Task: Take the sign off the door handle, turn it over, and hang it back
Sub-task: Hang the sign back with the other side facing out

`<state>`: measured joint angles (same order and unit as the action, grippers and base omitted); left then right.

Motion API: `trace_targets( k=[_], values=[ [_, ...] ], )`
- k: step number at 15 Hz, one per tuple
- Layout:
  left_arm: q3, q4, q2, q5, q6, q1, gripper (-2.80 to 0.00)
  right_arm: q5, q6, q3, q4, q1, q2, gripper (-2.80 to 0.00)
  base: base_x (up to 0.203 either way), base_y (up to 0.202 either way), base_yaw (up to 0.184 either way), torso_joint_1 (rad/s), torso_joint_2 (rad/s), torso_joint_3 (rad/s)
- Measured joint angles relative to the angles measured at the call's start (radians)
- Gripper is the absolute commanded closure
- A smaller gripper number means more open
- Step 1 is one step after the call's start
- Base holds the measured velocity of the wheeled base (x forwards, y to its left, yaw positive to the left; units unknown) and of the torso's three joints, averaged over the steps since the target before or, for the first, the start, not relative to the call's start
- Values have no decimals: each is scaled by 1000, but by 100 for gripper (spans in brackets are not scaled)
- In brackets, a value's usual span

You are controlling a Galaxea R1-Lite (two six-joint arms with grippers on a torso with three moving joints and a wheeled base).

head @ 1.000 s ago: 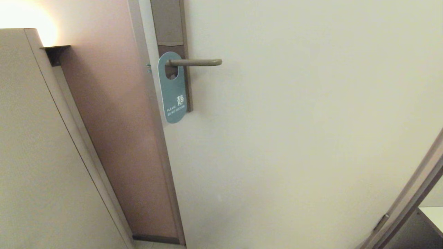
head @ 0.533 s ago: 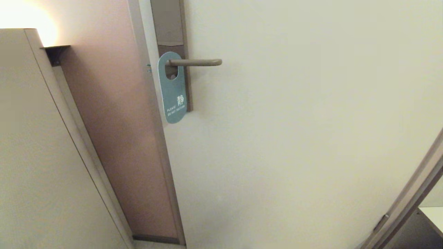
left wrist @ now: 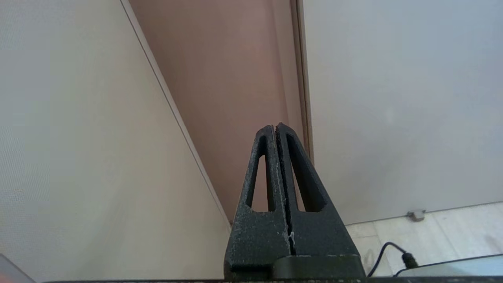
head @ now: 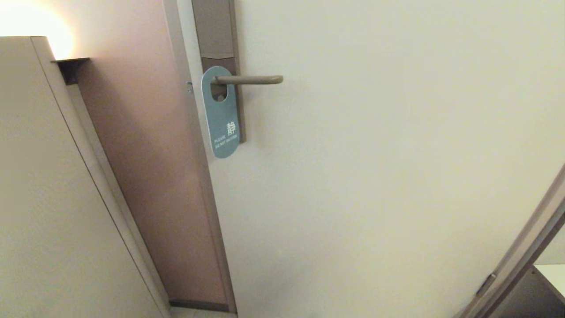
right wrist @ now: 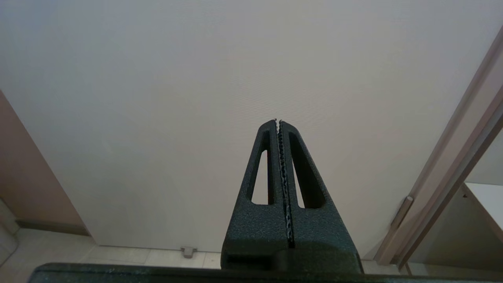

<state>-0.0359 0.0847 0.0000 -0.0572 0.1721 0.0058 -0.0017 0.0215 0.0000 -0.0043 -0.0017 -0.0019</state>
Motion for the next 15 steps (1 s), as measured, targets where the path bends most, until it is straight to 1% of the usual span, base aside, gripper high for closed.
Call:
trace_targets(
  k=[2, 4, 5, 7, 9, 11, 15],
  values=[
    [-35, 3, 1, -40, -4, -1, 0, 0, 0, 0, 0, 0, 0, 0, 0, 0, 0, 0, 0, 0],
    [-89, 6, 21, -114, -9, -2, 0, 0, 0, 0, 0, 0, 0, 0, 0, 0, 0, 0, 0, 0],
    [-115, 4, 48, -139, -18, -2, 0, 0, 0, 0, 1, 0, 0, 0, 0, 0, 0, 0, 0, 0],
    [-174, -15, 135, -157, -50, -10, 0, 0, 0, 0, 0, 0, 0, 0, 0, 0, 0, 0, 0, 0],
    [-248, -60, 265, -162, -88, -35, 0, 0, 0, 0, 0, -1, 0, 0, 0, 0, 0, 0, 0, 0],
    [-314, -130, 410, -164, -108, -76, 0, 0, 0, 0, 0, 0, 0, 0, 0, 0, 0, 0, 0, 0],
    [-396, -325, 697, -166, -126, -218, 0, 0, 0, 0, 0, 0, 0, 0, 0, 0, 0, 0, 0, 0]
  ],
)
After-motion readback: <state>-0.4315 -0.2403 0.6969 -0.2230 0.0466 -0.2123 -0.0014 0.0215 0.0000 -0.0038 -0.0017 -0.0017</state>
